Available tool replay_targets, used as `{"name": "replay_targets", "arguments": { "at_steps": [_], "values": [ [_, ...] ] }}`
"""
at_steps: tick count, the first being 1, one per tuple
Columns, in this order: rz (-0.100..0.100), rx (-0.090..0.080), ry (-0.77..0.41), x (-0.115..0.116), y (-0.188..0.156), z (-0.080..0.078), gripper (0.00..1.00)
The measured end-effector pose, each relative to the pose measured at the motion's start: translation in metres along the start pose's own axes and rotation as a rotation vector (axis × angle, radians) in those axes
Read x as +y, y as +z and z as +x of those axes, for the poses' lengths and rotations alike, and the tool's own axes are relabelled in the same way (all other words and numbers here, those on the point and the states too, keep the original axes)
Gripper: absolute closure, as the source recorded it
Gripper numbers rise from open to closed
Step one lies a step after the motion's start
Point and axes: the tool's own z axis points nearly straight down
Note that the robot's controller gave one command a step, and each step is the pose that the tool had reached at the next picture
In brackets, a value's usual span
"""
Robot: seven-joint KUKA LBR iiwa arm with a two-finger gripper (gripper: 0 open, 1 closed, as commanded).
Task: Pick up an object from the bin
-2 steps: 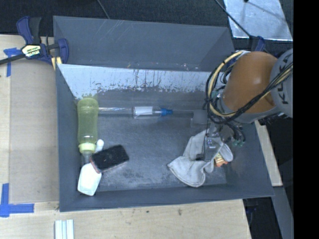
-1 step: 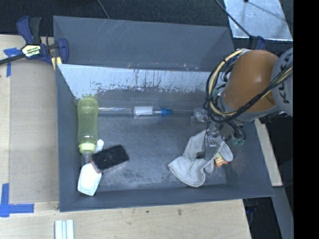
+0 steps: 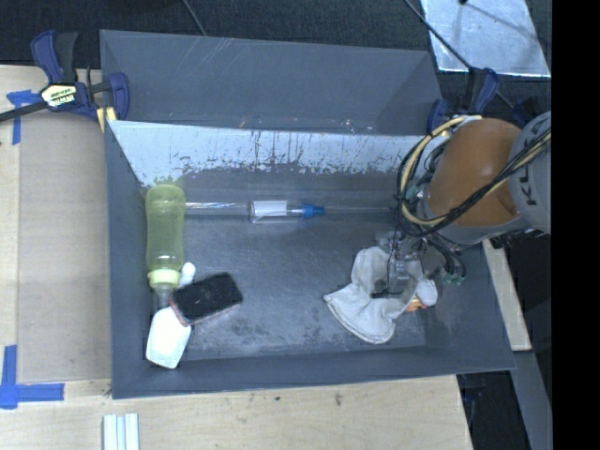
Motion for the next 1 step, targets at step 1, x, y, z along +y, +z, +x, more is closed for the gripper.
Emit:
{"name": "replay_targets", "arguments": {
  "at_steps": [1],
  "values": [
    [0.0, 0.0, 0.0, 0.0, 0.0, 0.0, 1.0]
  ]
}}
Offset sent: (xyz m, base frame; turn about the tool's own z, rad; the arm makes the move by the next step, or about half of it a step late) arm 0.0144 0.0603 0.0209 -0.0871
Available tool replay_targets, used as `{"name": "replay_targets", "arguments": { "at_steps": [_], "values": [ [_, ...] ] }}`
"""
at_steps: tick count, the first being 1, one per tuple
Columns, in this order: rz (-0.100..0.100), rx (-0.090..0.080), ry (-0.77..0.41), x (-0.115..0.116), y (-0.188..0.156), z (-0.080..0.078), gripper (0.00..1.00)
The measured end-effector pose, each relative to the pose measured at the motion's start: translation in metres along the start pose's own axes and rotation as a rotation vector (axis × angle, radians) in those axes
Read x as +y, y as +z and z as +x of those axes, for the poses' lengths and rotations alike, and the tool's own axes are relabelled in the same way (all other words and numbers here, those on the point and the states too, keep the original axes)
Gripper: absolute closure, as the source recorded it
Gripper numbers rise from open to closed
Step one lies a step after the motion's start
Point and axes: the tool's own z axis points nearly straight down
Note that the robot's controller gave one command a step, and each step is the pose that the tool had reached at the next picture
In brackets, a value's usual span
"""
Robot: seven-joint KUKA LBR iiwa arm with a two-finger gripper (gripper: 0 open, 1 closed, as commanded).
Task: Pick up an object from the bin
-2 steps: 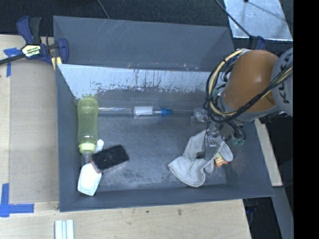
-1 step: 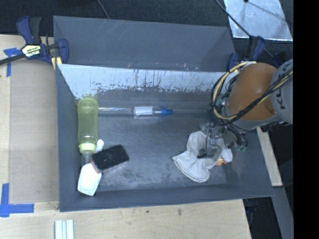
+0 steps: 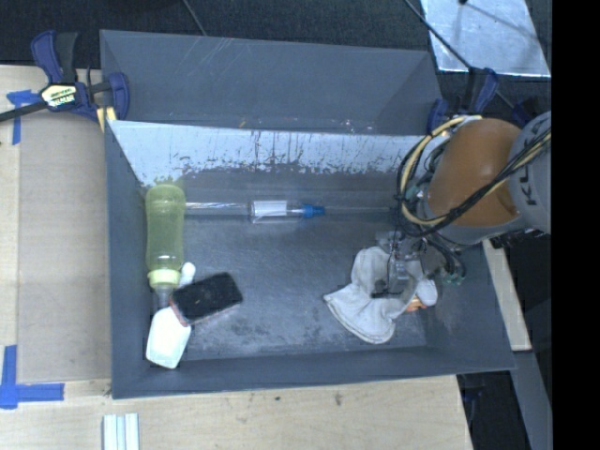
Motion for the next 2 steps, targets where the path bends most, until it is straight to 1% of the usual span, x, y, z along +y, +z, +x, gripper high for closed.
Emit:
{"name": "replay_targets", "arguments": {
  "at_steps": [1, 2],
  "values": [
    [0.005, -0.008, -0.039, 0.026, -0.01, -0.007, 1.0],
    [0.001, -0.01, -0.024, 0.019, -0.162, 0.026, 1.0]
  ]
}}
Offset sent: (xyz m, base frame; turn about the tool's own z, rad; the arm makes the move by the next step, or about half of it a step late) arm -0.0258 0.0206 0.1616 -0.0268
